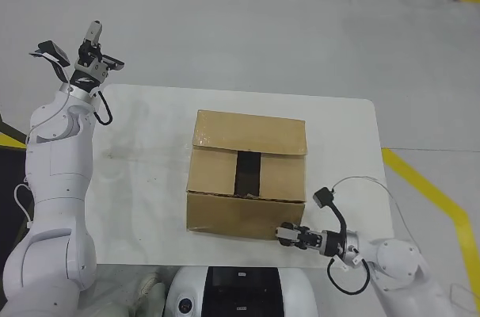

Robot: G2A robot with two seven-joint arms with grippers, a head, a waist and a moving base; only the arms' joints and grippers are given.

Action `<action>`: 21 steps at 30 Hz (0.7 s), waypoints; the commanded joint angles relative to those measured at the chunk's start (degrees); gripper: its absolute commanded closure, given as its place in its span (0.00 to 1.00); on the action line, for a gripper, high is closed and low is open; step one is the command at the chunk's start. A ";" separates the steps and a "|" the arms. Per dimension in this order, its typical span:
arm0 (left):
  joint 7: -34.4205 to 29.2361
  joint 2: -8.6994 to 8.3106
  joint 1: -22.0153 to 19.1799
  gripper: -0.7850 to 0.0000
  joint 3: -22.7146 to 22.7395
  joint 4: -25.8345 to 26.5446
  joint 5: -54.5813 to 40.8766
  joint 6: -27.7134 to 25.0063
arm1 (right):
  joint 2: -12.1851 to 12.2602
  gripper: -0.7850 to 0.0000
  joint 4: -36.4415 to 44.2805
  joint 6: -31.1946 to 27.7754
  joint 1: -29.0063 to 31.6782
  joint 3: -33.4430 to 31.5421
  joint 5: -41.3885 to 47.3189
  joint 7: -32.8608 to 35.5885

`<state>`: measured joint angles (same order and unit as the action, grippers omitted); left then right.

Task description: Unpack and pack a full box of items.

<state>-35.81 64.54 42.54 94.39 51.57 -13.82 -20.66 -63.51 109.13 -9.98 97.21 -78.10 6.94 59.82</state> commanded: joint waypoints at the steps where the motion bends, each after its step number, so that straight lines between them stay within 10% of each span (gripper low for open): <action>1: 0.00 0.00 0.00 0.00 0.00 0.00 0.00 0.00 | 0.05 0.00 -0.34 -0.23 -0.48 0.62 -0.22 0.09; 21: 0.00 0.00 0.00 0.00 0.00 0.00 0.00 0.00 | 1.26 0.00 4.34 -5.53 0.56 -6.66 11.66 -2.33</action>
<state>-35.81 64.54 42.54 94.39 51.57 -13.82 -20.66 -62.33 113.34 -15.32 97.60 -83.57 18.01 57.92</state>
